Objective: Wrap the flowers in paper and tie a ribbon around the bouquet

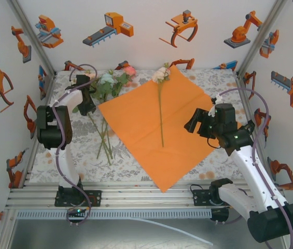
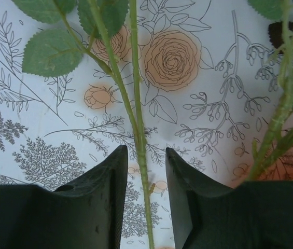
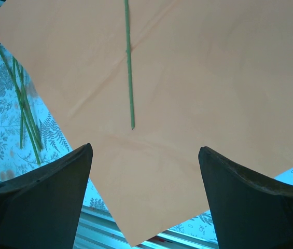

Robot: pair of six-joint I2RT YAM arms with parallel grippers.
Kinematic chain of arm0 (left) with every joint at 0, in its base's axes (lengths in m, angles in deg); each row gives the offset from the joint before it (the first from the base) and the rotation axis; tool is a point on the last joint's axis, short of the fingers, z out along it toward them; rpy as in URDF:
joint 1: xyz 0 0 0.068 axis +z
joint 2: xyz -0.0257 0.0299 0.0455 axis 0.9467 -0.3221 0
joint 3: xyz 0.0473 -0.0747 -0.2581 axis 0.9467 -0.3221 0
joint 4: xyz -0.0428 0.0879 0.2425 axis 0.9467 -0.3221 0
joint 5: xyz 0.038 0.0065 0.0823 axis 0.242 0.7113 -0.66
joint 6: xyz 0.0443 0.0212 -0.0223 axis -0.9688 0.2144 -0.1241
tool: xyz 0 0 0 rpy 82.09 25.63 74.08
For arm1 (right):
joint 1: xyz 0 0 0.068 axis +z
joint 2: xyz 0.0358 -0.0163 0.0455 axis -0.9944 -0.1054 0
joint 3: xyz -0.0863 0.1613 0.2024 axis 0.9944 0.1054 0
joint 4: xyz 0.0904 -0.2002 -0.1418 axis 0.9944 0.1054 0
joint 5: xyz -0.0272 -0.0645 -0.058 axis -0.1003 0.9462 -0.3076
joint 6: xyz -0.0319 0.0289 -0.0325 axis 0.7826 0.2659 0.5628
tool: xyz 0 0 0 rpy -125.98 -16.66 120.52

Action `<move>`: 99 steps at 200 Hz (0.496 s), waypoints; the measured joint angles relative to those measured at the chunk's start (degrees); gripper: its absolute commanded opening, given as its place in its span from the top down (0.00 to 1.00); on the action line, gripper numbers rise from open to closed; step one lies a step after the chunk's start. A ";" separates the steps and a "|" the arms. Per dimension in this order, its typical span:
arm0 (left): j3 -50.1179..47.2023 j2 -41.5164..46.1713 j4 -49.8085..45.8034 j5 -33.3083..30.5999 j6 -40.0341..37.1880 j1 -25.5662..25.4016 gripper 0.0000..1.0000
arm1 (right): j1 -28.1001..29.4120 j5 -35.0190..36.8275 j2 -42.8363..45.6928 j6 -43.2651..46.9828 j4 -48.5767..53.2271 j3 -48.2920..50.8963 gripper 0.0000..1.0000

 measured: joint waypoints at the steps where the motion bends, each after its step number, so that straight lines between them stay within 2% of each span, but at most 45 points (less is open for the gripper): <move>1: 0.00 -0.07 -0.04 0.00 0.00 0.00 0.65 | 0.00 0.00 0.00 0.00 0.00 0.00 0.24; 74: 3.41 -2.89 -4.98 -0.35 0.96 0.00 0.72 | 0.00 0.17 -0.22 0.00 0.00 0.00 0.24; 99: 4.92 -3.89 -6.14 0.09 1.77 -0.07 0.83 | 0.00 0.63 0.09 0.00 0.04 0.00 0.24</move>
